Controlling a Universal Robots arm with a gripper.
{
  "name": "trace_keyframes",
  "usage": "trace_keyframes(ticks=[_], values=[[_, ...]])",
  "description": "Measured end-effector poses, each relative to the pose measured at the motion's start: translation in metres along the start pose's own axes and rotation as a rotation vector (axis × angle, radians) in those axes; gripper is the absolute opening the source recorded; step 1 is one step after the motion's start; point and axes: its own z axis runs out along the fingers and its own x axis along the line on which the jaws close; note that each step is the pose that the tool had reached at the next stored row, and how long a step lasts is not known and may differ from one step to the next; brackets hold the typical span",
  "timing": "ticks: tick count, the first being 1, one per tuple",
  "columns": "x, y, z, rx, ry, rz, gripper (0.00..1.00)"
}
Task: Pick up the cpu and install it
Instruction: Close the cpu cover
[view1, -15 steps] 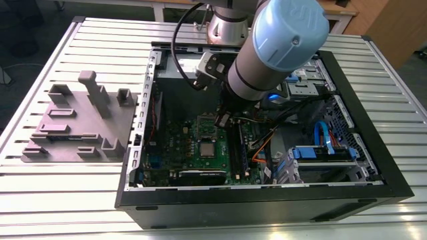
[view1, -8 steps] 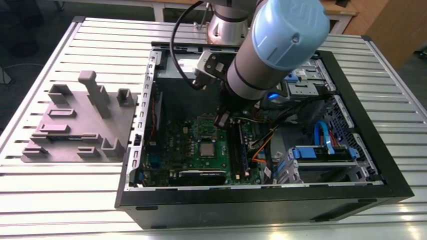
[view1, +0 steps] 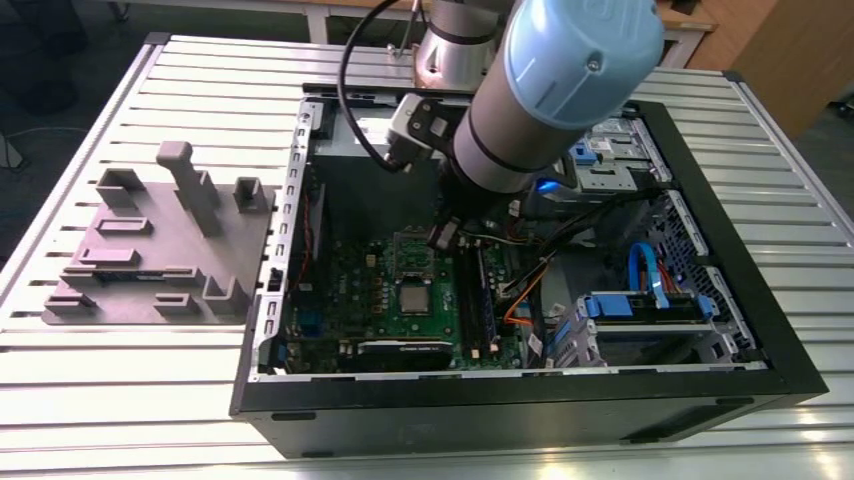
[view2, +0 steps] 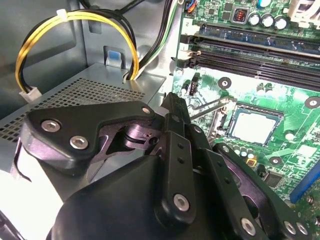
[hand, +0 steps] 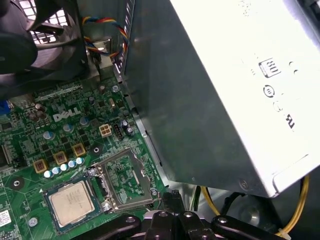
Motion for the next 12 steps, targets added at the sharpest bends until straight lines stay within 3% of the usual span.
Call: trace_keyframes(ticks=[12], values=[[0.0019,0.0037,-0.0045,0.0024,-0.0009,-0.001,0.11]])
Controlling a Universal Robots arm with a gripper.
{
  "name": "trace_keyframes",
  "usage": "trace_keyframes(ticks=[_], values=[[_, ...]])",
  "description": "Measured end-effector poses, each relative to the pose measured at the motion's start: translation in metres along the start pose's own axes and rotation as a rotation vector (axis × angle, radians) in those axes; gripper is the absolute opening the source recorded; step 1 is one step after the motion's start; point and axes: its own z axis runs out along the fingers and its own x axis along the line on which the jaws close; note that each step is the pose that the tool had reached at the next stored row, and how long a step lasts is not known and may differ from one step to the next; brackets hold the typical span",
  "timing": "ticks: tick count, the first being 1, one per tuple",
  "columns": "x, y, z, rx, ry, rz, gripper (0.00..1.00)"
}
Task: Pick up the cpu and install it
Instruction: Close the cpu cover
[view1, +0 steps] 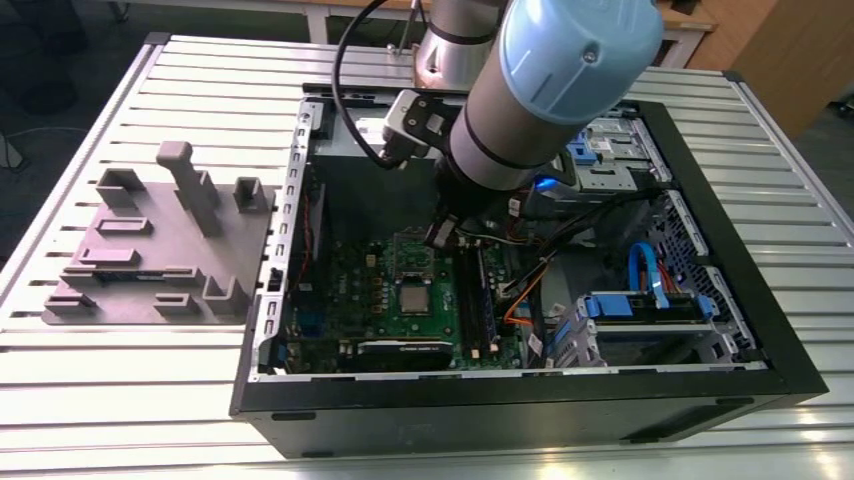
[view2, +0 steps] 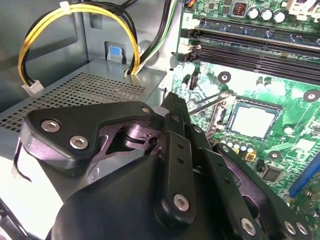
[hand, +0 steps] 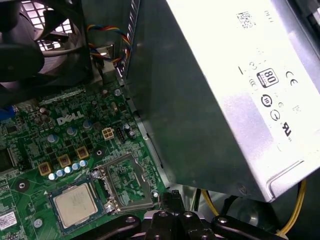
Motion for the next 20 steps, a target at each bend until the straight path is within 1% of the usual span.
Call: trace_keyframes(ticks=[10,20], values=[[0.0008,0.0002,-0.0036,0.0000,-0.0002,0.000,0.11],[0.0129,-0.0043,-0.0080,0.0000,-0.0001,0.000,0.11]])
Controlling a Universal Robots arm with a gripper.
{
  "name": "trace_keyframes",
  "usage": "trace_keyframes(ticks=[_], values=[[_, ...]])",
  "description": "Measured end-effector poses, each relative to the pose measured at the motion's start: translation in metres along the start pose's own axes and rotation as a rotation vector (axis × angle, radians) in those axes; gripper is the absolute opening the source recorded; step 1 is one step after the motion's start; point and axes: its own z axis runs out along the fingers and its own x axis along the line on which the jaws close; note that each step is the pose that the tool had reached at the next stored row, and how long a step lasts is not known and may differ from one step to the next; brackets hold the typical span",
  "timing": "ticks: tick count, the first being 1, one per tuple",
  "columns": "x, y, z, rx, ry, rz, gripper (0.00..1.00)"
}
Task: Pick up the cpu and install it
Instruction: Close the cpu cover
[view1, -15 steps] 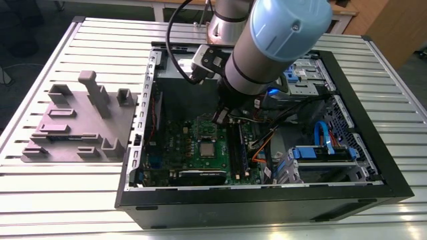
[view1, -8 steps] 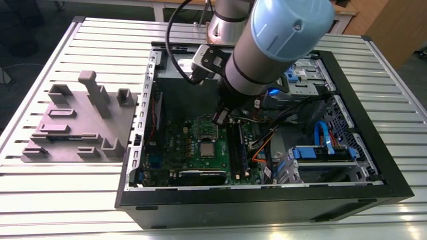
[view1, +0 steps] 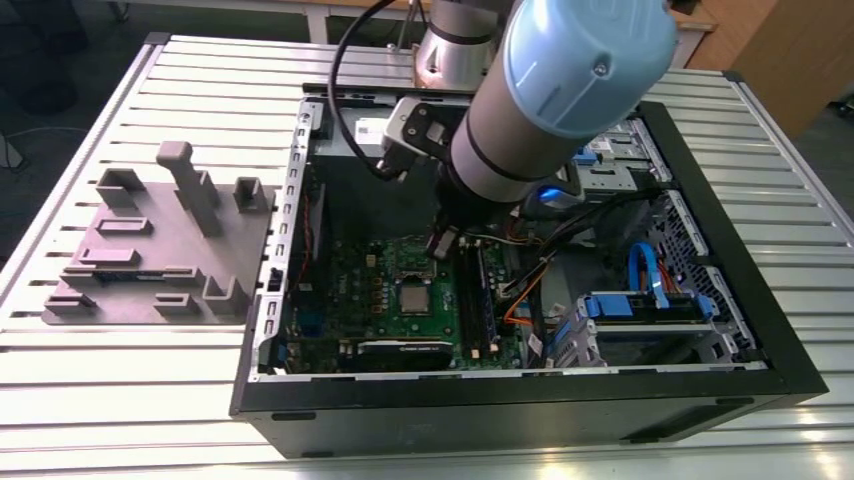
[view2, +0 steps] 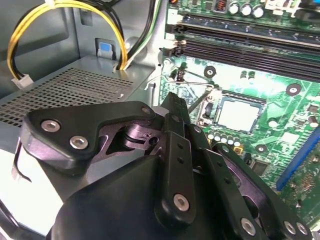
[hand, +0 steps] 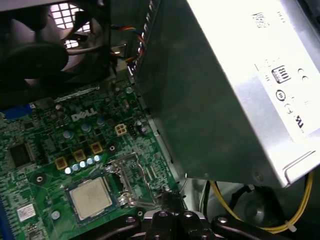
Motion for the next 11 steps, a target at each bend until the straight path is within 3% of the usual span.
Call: trace_keyframes(ticks=[11], values=[[0.0085,-0.0035,-0.0030,0.0001,0.0003,0.000,0.11]])
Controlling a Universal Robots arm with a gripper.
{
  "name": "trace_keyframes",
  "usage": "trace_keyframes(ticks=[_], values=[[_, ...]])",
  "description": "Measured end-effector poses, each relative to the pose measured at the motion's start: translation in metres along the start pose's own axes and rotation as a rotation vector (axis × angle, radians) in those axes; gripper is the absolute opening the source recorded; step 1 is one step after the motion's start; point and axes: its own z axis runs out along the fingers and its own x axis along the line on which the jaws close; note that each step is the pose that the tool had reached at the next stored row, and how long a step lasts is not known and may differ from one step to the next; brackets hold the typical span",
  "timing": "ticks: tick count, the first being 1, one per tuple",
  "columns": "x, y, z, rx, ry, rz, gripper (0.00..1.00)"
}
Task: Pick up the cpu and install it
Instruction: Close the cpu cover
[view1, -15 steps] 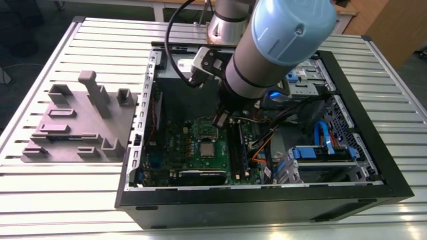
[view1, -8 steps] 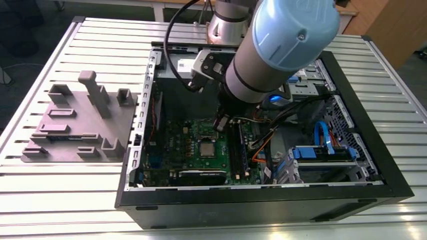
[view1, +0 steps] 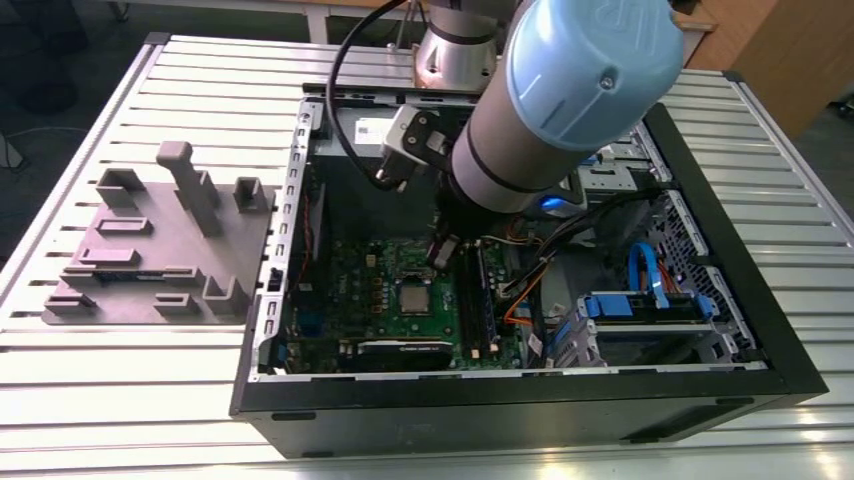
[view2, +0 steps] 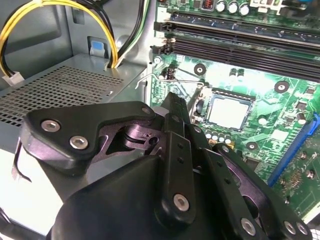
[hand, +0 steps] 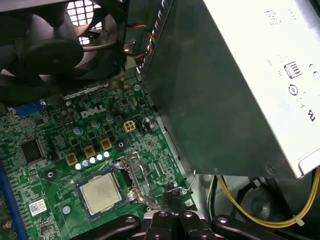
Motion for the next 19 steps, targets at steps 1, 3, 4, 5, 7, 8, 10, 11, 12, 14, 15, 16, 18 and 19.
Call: trace_keyframes(ticks=[1,3,4,5,7,8,10,11,12,14,15,16,18,19], values=[[0.0006,-0.0002,-0.0002,0.0000,0.0000,0.000,0.11],[0.0017,-0.0007,-0.0006,0.0001,0.0002,0.000,0.11],[0.0024,-0.0010,-0.0009,0.0001,0.0003,0.000,0.11],[0.0031,-0.0013,-0.0011,0.0001,0.0002,0.000,0.11],[0.0042,-0.0018,-0.0015,0.0003,0.0005,0.000,0.11],[0.0046,-0.0019,-0.0016,0.0004,0.0007,0.000,0.11],[0.0055,-0.0024,-0.0018,0.0009,0.0018,0.000,0.11],[0.0061,-0.0026,-0.0020,0.0012,0.0024,0.000,0.11],[0.0066,-0.0028,-0.0022,0.0014,0.0030,0.000,0.11],[0.0075,-0.0032,-0.0024,0.0019,0.0039,0.001,0.11],[0.0080,-0.0034,-0.0025,0.0021,0.0045,0.001,0.11],[0.0085,-0.0036,-0.0027,0.0024,0.0051,0.001,0.11],[0.0094,-0.0040,-0.0029,0.0030,0.0064,0.001,0.11],[0.0096,-0.0042,-0.0028,0.0034,0.0070,0.001,0.11]])
